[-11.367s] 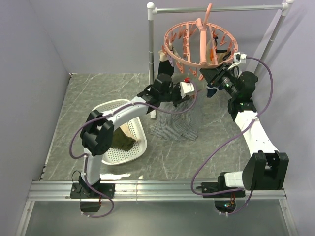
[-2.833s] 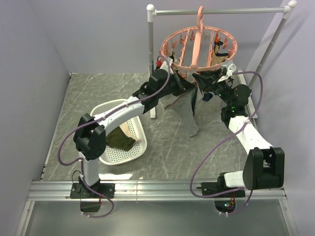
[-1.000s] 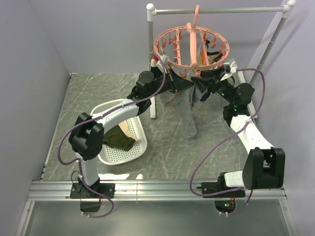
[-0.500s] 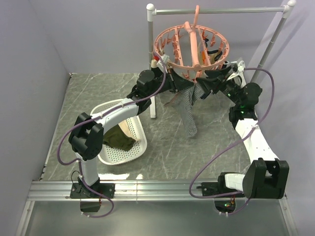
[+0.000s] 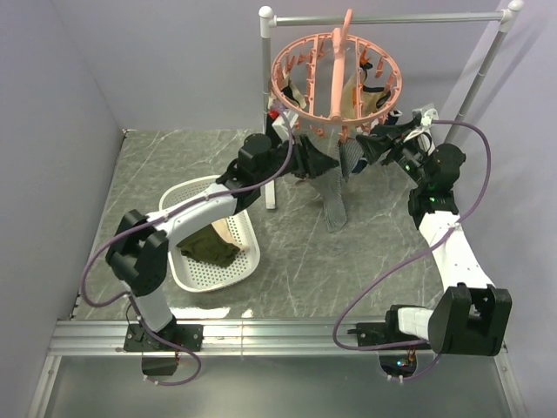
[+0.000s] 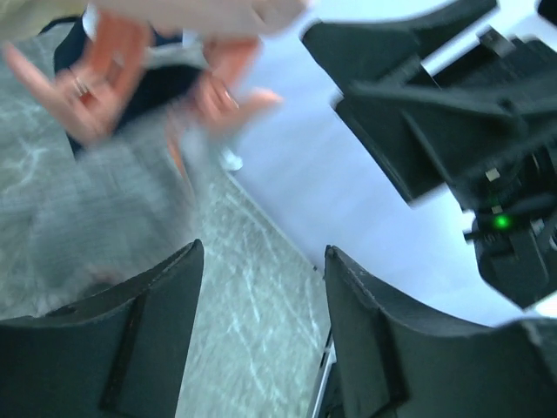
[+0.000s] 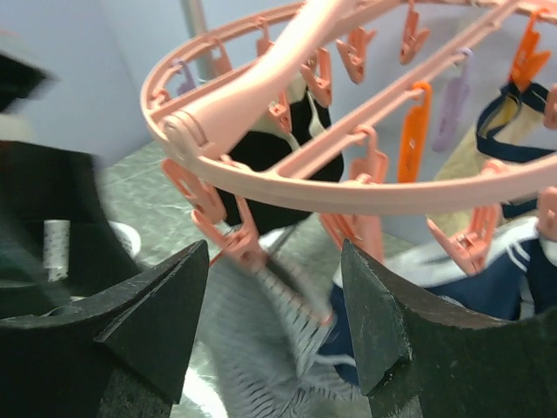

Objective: Clip the underwear to the hanger

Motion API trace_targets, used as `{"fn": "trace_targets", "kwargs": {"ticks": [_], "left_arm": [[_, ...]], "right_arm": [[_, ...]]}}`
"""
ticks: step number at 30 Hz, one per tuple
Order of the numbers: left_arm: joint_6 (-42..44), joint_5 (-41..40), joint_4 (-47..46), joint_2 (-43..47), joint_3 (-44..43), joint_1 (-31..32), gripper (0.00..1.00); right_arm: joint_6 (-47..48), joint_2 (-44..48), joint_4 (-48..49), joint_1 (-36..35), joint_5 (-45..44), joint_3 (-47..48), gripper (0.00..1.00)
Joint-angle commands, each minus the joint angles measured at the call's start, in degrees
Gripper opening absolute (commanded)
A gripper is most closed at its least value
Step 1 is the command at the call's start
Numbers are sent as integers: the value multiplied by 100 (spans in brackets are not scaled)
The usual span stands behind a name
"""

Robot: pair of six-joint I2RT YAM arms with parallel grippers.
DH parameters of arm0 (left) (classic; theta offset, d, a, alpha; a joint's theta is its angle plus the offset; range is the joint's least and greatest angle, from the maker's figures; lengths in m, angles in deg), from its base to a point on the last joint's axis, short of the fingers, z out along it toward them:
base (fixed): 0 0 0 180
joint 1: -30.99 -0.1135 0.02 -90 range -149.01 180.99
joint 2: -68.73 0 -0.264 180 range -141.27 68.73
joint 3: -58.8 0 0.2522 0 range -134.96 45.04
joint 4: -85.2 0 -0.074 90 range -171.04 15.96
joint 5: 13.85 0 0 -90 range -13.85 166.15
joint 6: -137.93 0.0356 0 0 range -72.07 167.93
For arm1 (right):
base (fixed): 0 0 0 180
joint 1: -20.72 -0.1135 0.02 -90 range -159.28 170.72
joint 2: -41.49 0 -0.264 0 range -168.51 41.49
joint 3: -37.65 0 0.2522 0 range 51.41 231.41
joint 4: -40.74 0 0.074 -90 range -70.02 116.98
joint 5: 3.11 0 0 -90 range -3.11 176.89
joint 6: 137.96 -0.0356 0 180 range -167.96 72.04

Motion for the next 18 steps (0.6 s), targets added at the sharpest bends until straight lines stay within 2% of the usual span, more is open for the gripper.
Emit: {"fn": "trace_targets", "kwargs": {"ticks": [1, 9, 12, 18], "left_arm": [[548, -241, 24, 775, 378, 12, 64], [1162, -67, 488, 1821, 1233, -559, 68], [1908, 408, 674, 1970, 1426, -919, 68], [2481, 733, 245, 1927, 1909, -1499, 69]], "right_arm": [[215, -90, 71, 47, -324, 294, 69], [311, -556, 264, 73, -614, 530, 69], [338, -705, 370, 82, -746, 609, 69], [425, -987, 441, 135, -878, 838, 70]]}}
